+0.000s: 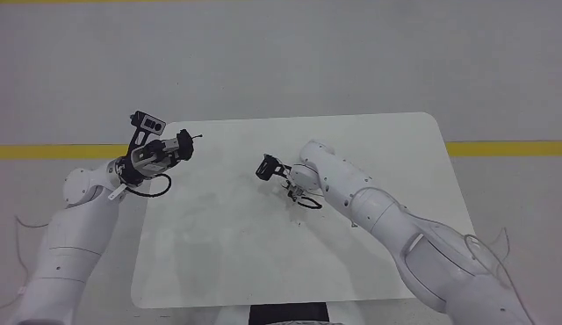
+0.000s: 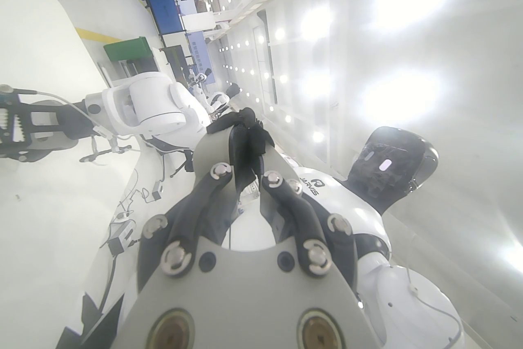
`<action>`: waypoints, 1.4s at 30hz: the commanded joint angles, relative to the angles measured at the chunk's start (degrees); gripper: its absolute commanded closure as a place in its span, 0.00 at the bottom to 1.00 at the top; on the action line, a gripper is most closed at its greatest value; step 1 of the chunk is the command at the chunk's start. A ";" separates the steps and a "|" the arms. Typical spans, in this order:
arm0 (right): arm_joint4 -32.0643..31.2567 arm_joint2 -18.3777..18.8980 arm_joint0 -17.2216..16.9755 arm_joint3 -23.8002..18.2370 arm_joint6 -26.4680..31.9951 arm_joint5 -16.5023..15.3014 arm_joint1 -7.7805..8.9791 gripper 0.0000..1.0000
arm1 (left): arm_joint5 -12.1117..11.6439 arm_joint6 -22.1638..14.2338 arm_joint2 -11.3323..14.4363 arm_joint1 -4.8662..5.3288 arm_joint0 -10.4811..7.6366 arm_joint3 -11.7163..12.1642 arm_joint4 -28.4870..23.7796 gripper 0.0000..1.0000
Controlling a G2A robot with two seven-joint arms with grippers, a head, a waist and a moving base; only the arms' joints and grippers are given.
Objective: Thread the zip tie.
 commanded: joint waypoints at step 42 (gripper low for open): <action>-0.33 2.73 -0.69 -0.67 2.31 -1.51 -0.37 0.87 | 0.00 0.00 0.00 0.00 0.00 0.00 0.00 1.00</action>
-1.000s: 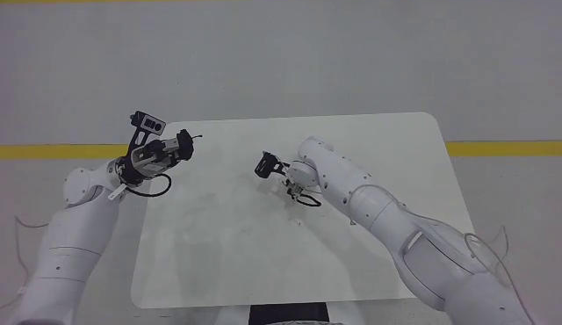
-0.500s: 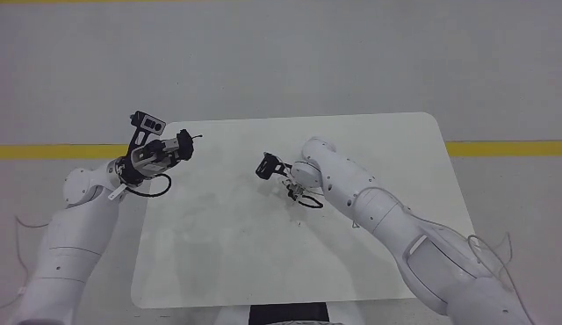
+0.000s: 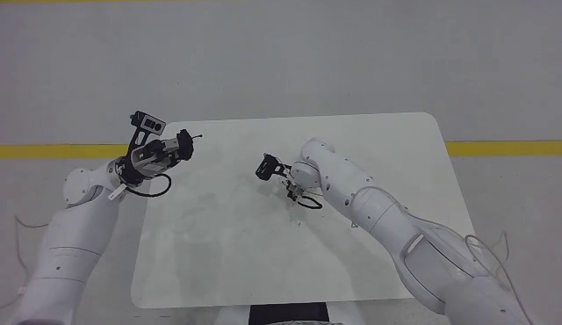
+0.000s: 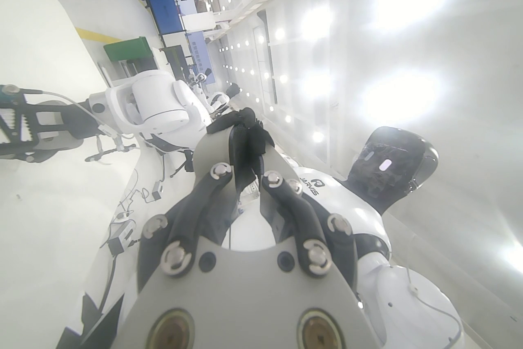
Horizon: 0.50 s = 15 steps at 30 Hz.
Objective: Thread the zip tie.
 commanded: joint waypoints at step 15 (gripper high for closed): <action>0.48 -1.57 1.41 4.48 -0.75 0.01 -1.81 1.00 | 0.00 0.00 0.00 0.00 0.00 0.00 0.00 1.00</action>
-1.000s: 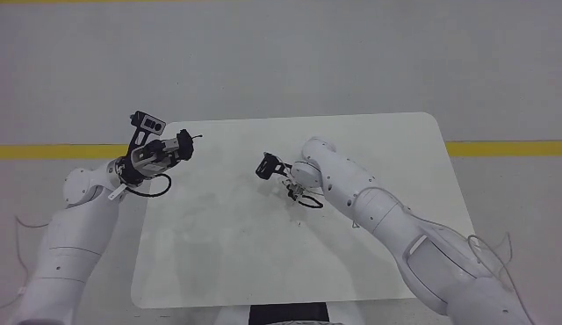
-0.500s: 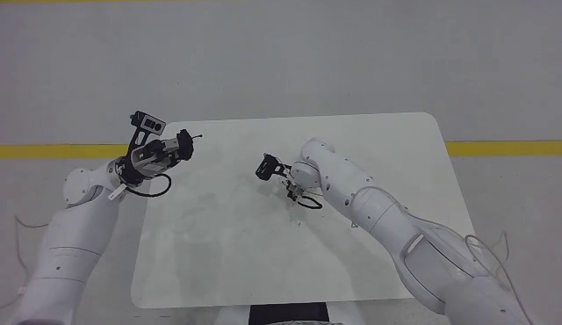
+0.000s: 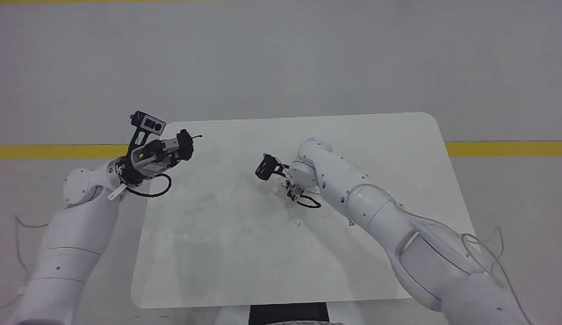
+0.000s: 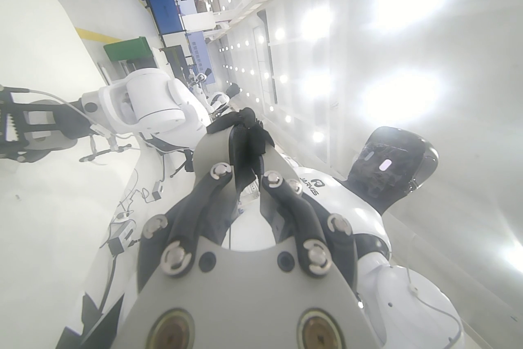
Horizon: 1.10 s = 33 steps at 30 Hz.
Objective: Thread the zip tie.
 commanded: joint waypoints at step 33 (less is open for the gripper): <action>3.98 9.09 -4.36 -14.91 6.72 0.00 5.96 1.00 | 0.00 0.00 0.00 0.00 0.00 0.00 0.00 1.00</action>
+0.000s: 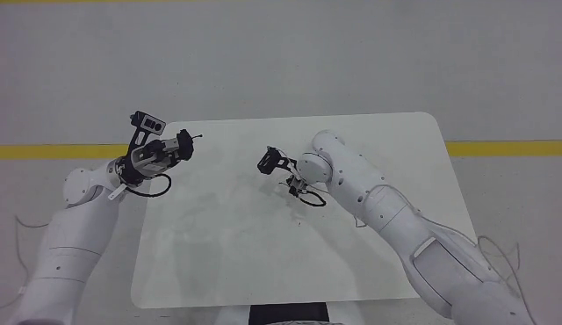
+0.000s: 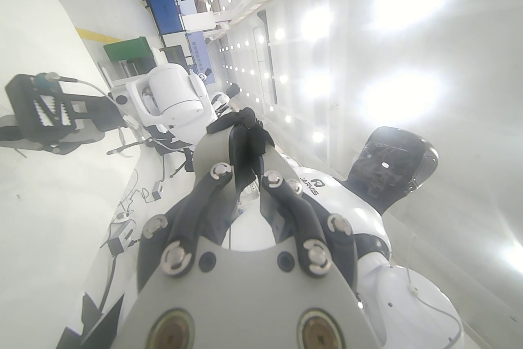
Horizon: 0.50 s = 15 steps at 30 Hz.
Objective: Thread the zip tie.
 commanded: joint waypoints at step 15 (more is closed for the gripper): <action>9.71 6.57 -5.91 -8.61 -9.58 0.00 5.75 1.00 | 0.00 0.00 0.00 0.00 0.00 0.00 0.00 1.00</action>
